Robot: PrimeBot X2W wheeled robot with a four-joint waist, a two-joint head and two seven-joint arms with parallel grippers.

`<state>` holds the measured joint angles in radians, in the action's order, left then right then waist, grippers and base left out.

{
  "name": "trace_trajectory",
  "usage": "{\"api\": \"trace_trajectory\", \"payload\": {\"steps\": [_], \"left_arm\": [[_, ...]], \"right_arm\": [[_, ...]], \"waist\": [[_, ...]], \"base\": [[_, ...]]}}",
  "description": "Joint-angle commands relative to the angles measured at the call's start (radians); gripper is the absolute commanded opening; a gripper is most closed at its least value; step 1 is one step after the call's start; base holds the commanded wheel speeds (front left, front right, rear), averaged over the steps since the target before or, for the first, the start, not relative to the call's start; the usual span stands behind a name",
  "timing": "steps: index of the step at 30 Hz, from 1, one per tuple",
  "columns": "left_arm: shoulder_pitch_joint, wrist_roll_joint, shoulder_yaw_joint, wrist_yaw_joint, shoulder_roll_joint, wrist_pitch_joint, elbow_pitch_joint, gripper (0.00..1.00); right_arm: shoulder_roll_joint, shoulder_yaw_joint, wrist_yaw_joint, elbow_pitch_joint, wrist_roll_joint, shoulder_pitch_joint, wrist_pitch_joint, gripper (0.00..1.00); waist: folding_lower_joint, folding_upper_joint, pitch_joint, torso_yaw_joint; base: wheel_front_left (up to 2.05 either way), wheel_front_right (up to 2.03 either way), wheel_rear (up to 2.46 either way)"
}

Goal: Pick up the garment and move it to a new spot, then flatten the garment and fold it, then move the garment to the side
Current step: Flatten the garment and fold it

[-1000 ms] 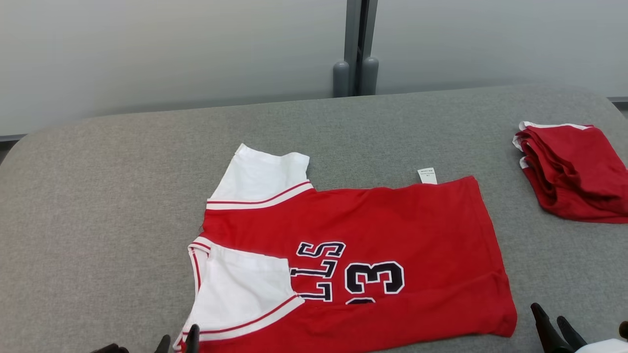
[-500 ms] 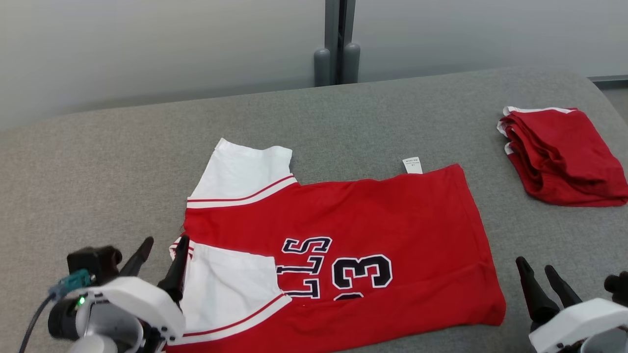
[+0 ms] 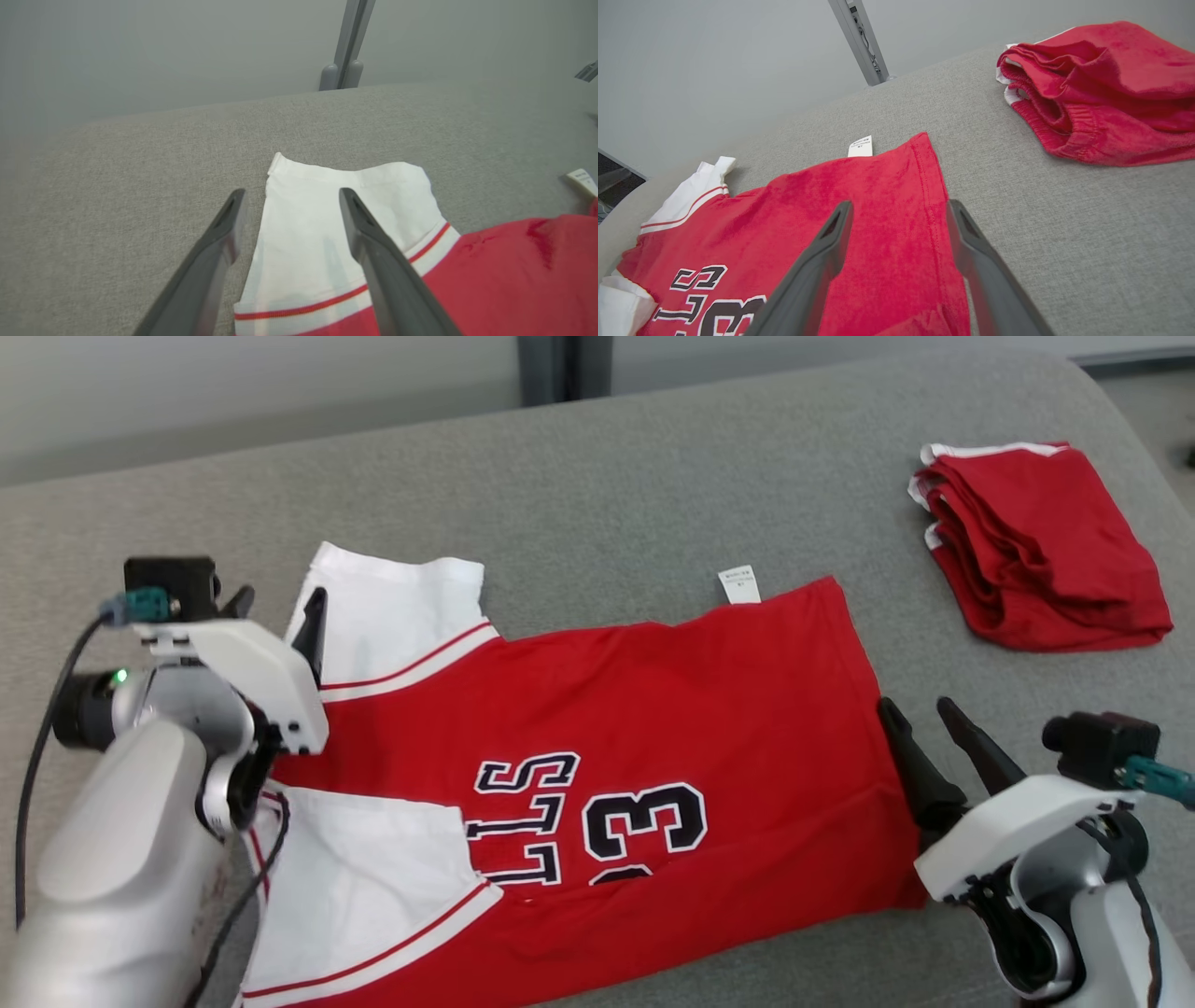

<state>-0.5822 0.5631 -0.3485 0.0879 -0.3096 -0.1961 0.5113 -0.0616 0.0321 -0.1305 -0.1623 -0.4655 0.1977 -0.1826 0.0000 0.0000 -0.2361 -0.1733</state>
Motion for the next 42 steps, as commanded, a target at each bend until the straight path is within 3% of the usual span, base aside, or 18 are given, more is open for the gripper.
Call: {"api": "trace_trajectory", "payload": {"steps": [1, 5, 11, 18, 24, 26, 27, 29, 31, 42], "left_arm": [[-0.054, -0.011, -0.004, -0.007, 0.0, -0.002, 0.042, 1.0], [-0.166, -0.039, -0.027, -0.016, 0.003, -0.019, 0.167, 1.0], [-0.292, -0.08, -0.047, 0.02, -0.002, -0.032, 0.335, 1.0], [-0.372, -0.11, -0.084, 0.001, 0.003, -0.021, 0.471, 1.0], [-0.431, -0.129, -0.108, 0.015, 0.002, -0.041, 0.576, 1.0], [-0.443, -0.133, -0.118, 0.001, 0.0, -0.056, 0.601, 0.62], [-0.449, -0.136, -0.124, -0.003, -0.002, -0.063, 0.612, 0.48], [-0.458, -0.142, -0.134, -0.013, -0.003, -0.073, 0.633, 0.29], [-0.461, -0.143, -0.141, -0.021, 0.002, -0.082, 0.653, 0.0], [-0.488, -0.115, -0.144, -0.083, 0.052, 0.021, 0.654, 0.0]], "right_arm": [[-0.009, 0.013, -0.001, -0.005, -0.002, 0.024, 0.011, 1.0], [-0.016, 0.059, -0.001, -0.017, -0.012, 0.067, 0.023, 1.0], [-0.028, 0.109, -0.001, -0.03, -0.04, 0.107, 0.042, 1.0], [-0.036, 0.144, -0.001, -0.047, -0.065, 0.121, 0.063, 1.0], [-0.043, 0.158, -0.001, -0.038, -0.08, 0.139, 0.072, 1.0], [-0.046, 0.163, -0.001, -0.036, -0.08, 0.146, 0.072, 1.0], [-0.047, 0.166, -0.001, -0.035, -0.08, 0.148, 0.072, 1.0], [-0.05, 0.171, -0.001, -0.034, -0.083, 0.154, 0.072, 1.0], [-0.053, 0.175, -0.001, -0.031, -0.087, 0.164, 0.073, 1.0], [-0.114, 0.173, -0.001, -0.067, -0.048, 0.221, 0.049, 1.0]], "waist": [[0.0, 0.0, -0.042, -0.034], [0.0, 0.0, -0.084, -0.065], [0.0, 0.0, -0.134, -0.101], [0.0, 0.0, -0.148, -0.122], [0.0, 0.0, -0.157, -0.139], [0.0, 0.0, -0.161, -0.143], [0.0, 0.0, -0.163, -0.145], [0.0, 0.0, -0.166, -0.149], [0.0, 0.0, -0.168, -0.15], [0.0, 0.0, -0.126, -0.096]], "base": [[0.0, 0.0, 0.0], [0.0, 0.0, 0.0], [0.0, 0.0, 0.0], [0.0, 0.0, 0.0], [0.0, 0.0, 0.0], [0.0, 0.0, 0.0], [0.0, 0.0, 0.0], [0.0, 0.0, 0.0], [0.0, 0.0, 0.0], [0.0, 0.0, 0.0]]}}
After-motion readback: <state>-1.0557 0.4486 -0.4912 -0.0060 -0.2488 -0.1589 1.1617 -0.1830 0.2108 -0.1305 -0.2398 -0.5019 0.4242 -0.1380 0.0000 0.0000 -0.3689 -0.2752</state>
